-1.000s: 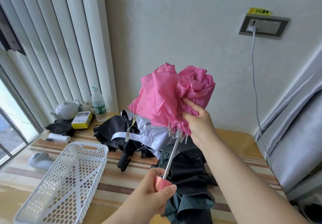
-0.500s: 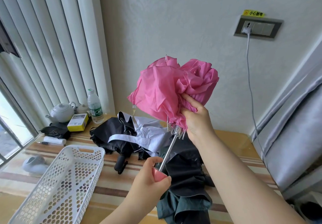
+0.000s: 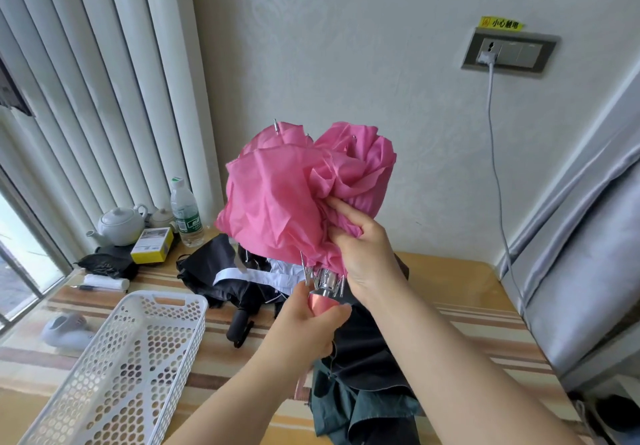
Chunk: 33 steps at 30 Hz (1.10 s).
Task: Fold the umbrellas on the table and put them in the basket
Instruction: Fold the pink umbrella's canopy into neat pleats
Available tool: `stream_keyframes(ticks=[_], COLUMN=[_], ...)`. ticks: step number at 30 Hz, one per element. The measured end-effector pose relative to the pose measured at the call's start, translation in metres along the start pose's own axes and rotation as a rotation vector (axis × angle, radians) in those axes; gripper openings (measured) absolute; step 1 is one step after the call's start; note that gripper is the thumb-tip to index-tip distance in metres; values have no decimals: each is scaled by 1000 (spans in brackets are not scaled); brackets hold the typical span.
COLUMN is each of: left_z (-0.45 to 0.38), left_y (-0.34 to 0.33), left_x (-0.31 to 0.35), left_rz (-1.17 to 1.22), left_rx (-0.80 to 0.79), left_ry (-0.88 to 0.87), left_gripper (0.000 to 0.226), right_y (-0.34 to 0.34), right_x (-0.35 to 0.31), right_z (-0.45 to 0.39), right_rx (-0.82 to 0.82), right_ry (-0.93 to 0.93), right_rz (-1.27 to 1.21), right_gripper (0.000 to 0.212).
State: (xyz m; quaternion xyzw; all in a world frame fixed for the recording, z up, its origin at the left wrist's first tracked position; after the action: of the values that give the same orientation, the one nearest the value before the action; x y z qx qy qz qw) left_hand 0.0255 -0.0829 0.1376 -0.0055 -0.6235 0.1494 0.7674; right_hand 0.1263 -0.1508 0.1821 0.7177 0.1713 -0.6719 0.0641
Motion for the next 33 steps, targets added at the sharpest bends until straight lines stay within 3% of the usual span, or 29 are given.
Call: stream_keyframes(ticks=[3, 6, 8, 12, 16, 19, 22, 27, 31, 33], left_z=[3, -6, -10, -13, -8, -2, 9, 4, -4, -7], left_y=[5, 12, 21, 32, 26, 19, 9, 5, 10, 13], left_x=[7, 19, 31, 37, 34, 26, 17, 13, 20, 19], left_rz=[1, 320, 393, 285, 240, -76, -373, -734, -564, -442], left_rx=[-70, -139, -200, -209, -121, 39, 229, 273, 72, 50], left_ry=[5, 160, 228, 238, 182, 58, -175, -423, -276, -189], left_gripper=[33, 42, 39, 42, 84, 90, 101, 117, 108, 102], right_y=[-2, -5, -8, -11, -10, -9, -7, -8, -9, -10], right_x=[-6, -6, -4, -4, -1, 8, 14, 17, 20, 23], right_z=[1, 5, 8, 10, 14, 13, 10, 15, 16, 16], right_rx=[-42, -74, -95, -102, -11, 132, 206, 155, 122, 121], right_ry=[34, 38, 16, 1, -2, -35, -66, -56, -36, -31], right_rz=[11, 38, 3, -32, 77, 138, 115, 135, 219, 278], right_gripper=[49, 47, 45, 46, 51, 53, 53, 51, 51, 51])
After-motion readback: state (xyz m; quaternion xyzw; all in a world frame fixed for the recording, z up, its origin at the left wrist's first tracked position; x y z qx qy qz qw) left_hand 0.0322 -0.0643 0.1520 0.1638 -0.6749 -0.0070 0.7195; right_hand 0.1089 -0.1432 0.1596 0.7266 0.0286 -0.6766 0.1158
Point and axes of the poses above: each hand's wrist, its own z-axis away from the middle knuckle, its own y-axis out of the back of the hand, x = y × z, the point moved 1 cm from there along -z, towards the middle knuckle, and after that the axes turned 8 degrees about z, right-handed, at the moved point
